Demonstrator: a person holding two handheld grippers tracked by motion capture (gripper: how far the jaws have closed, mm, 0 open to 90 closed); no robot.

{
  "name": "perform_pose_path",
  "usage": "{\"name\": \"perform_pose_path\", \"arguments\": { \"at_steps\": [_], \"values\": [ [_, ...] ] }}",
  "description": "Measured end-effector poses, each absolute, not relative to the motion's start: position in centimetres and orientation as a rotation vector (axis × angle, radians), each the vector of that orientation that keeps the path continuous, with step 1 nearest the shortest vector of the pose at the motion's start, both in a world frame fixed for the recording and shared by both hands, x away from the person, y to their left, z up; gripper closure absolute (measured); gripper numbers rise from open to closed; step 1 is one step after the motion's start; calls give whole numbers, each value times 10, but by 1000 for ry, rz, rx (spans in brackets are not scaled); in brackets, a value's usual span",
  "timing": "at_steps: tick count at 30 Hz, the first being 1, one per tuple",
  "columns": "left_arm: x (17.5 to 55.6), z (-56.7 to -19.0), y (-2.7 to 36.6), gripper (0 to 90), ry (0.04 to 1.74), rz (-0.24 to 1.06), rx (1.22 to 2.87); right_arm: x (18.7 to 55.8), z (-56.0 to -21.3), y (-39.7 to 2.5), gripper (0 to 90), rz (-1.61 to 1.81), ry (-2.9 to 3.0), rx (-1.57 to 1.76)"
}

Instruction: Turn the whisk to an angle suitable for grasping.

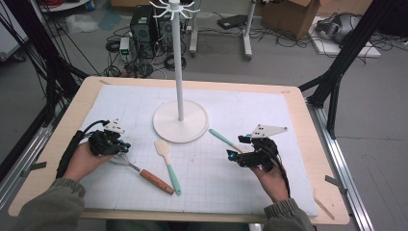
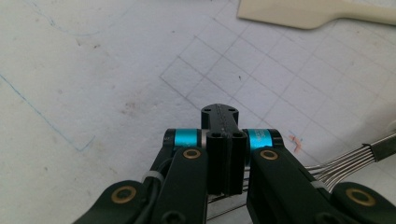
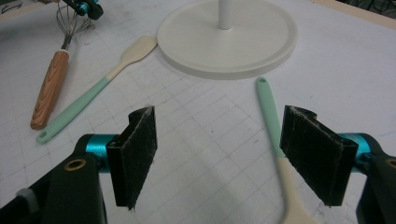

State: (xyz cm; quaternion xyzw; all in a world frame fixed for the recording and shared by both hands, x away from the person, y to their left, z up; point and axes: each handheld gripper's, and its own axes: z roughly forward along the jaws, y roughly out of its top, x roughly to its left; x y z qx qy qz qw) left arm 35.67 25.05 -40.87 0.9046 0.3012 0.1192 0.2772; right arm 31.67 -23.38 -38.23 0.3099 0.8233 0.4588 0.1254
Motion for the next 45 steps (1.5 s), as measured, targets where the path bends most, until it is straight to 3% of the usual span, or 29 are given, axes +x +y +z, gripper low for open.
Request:
{"name": "perform_pose_path", "arguments": {
  "at_steps": [38, 45],
  "values": [
    [325, -414, 278, 897, 805, 279, 2467, 318, -383, -232, 265, 1327, 2407, 901],
    [326, -403, 279, 896, 790, 294, 2408, 318, -384, -231, 265, 1325, 2411, 905]
  ]
}}
